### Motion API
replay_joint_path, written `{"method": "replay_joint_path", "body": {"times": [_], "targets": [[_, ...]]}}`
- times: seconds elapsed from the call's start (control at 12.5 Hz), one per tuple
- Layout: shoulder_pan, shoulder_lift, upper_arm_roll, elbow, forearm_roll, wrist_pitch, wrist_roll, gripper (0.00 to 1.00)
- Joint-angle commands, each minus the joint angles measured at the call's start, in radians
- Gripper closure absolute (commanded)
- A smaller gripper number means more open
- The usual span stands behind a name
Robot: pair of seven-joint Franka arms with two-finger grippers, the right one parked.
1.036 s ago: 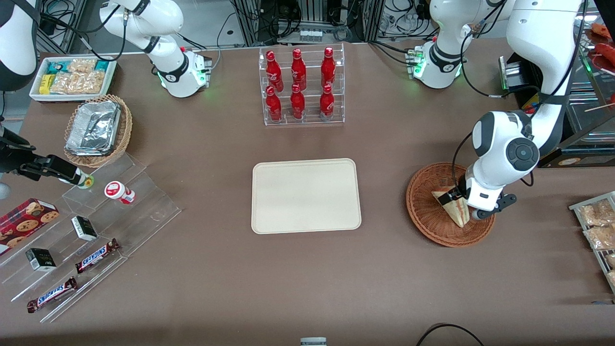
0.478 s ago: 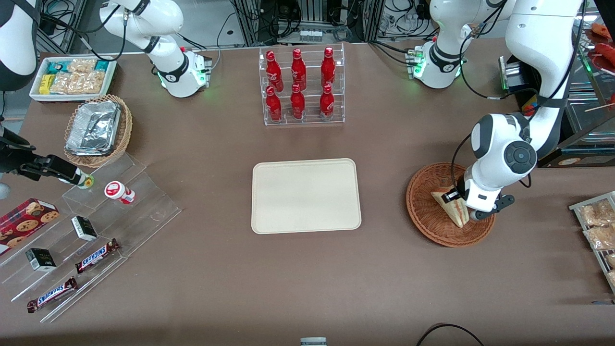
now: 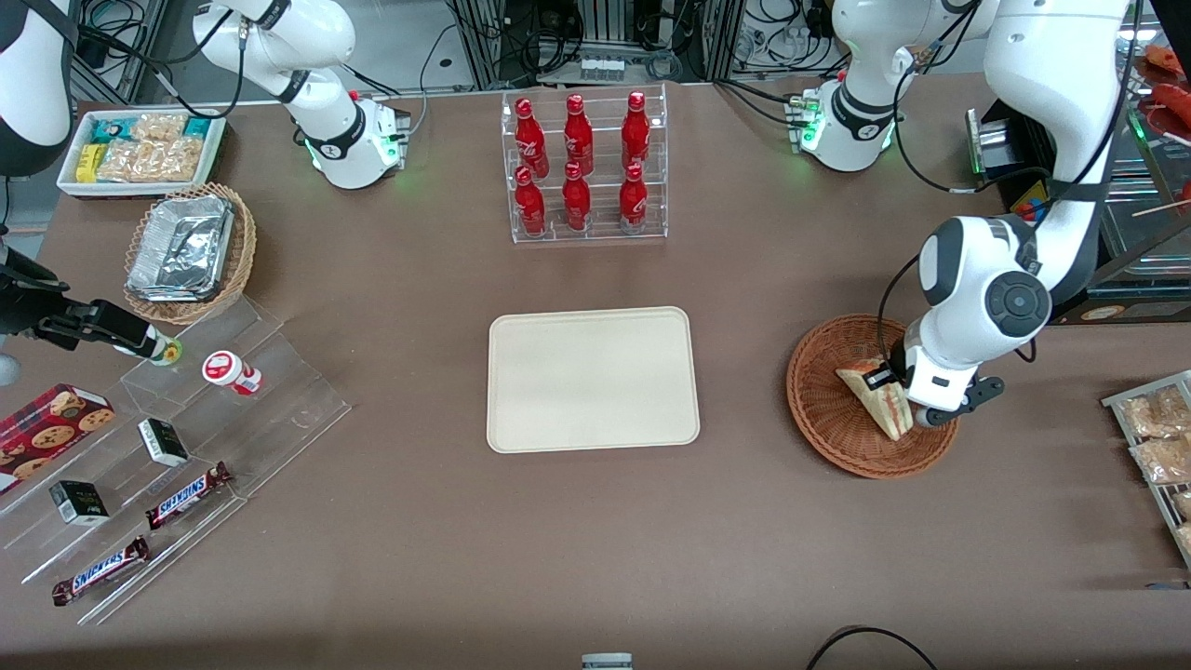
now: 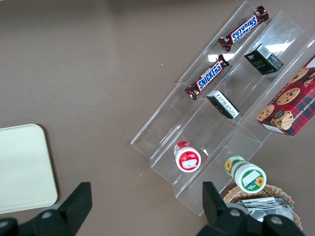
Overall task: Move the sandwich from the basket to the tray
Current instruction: 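Close the left gripper on the sandwich and lift it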
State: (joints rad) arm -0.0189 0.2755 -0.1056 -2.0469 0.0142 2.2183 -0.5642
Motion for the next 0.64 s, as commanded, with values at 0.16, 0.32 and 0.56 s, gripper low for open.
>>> {"method": "replay_joint_path", "body": {"times": [0.16, 0.32, 0.56], "targets": [[-0.097, 0.005, -0.008, 0.137, 0.003, -0.164, -0.006, 1.0], [-0.174, 0.014, -0.008, 0.166, 0.001, -0.166, -0.005, 1.0], [-0.306, 0.074, -0.008, 0.243, -0.019, -0.167, -0.048, 1.0]]}}
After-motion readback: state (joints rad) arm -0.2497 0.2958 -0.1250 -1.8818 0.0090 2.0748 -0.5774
